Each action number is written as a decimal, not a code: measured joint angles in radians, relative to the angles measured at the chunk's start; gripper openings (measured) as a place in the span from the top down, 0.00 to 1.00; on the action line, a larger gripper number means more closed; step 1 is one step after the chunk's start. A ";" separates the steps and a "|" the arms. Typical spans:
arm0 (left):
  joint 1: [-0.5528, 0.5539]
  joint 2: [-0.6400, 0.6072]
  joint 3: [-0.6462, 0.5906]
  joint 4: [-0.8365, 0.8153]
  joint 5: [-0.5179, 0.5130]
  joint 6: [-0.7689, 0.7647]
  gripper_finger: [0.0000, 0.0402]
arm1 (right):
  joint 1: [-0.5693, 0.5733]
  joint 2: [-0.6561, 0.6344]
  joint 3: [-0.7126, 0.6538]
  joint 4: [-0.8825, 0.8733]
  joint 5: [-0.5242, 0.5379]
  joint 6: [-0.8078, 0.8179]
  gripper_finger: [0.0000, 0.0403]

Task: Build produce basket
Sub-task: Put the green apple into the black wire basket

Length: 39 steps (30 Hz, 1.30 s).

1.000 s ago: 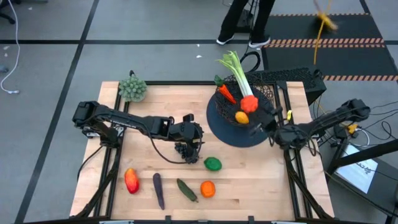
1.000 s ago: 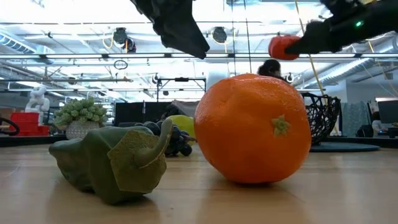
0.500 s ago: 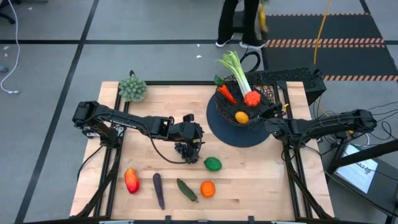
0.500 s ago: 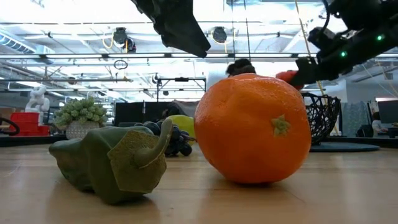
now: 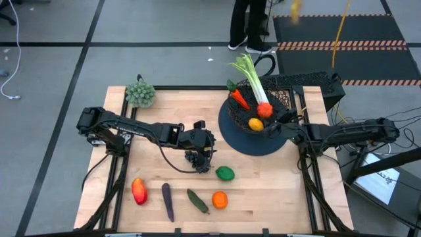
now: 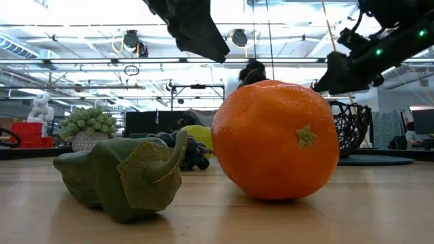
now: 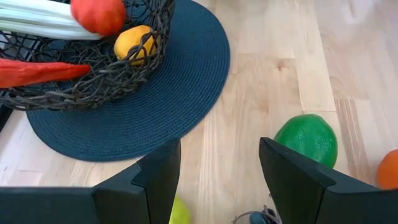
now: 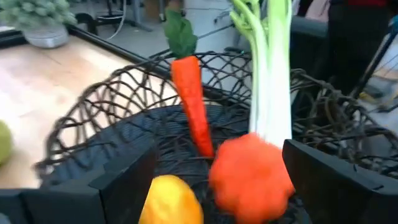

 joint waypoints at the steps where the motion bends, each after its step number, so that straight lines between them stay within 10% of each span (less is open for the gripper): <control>1: -0.002 0.000 0.000 0.000 0.000 0.000 0.46 | 0.000 -0.007 0.013 -0.026 -0.027 0.014 0.15; 16: 0.004 0.001 -0.092 0.021 -0.002 -0.053 0.46 | 0.096 -0.019 0.053 0.037 -0.535 0.032 0.16; 39: 0.112 0.001 -0.357 0.219 -0.086 -0.150 0.03 | 0.101 -0.019 0.053 0.050 -0.560 -0.024 0.16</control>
